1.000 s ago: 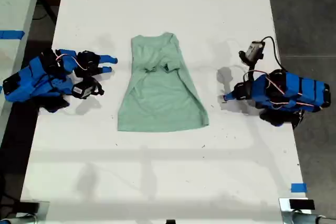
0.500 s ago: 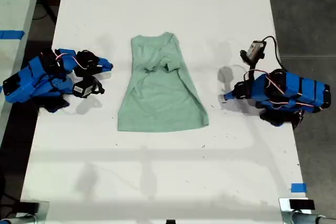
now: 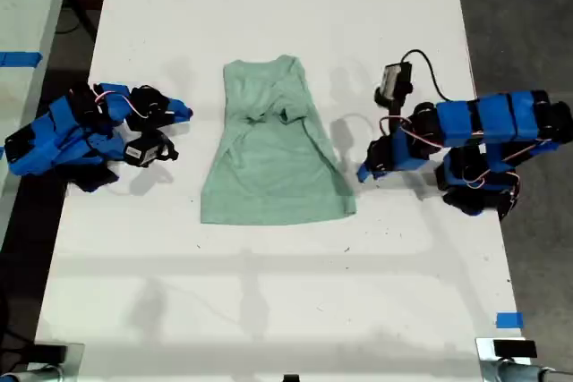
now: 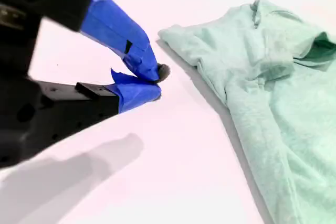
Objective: Fold t shirt
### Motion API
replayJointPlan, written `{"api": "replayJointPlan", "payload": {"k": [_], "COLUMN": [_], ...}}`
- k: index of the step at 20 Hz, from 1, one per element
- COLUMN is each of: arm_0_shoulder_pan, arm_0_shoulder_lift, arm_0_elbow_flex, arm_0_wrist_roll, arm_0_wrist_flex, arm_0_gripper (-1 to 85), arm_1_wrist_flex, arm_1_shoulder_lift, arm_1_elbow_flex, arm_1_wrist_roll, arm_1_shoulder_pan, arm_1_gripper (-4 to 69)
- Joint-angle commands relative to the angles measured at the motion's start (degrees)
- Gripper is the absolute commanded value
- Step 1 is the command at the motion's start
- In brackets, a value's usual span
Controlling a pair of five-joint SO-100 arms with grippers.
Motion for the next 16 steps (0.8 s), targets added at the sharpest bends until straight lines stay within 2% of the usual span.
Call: {"api": "replayJointPlan", "payload": {"k": [1, 3, 7, 9, 13, 16], "arm_0_shoulder_pan": [-1.0, -0.9, -0.6, -0.5, -0.4, -0.4], "arm_0_shoulder_lift": [0.4, 0.4, 0.4, 0.4, 0.4, 0.4], "arm_0_elbow_flex": [0.6, 0.6, 0.6, 0.6, 0.6, 0.6], "arm_0_wrist_roll": [-0.6, -0.6, -0.6, -0.6, -0.6, -0.6], "arm_0_wrist_flex": [-1.3, -1.3, -1.3, -1.3, -1.3, -1.3], "arm_0_gripper": [-0.1, -0.1, -0.1, -0.1, -0.1, -0.1], "arm_1_wrist_flex": [-0.5, -3.3, -13.4, -16.3, -17.6, -14.7], "arm_1_shoulder_lift": [-10.5, -14.4, -18.4, -21.8, -26.0, -26.9], "arm_1_elbow_flex": [-11.4, -11.8, -5.0, -3.8, -3.8, -5.1], "arm_1_wrist_roll": [-3.6, -5.9, -7.1, -7.4, -6.8, -6.4], "arm_1_shoulder_pan": [0.3, 2.4, 4.2, 4.5, 4.6, 4.8], "arm_1_gripper": [24.8, 22.3, 21.5, 21.1, 18.7, 16.3]}}
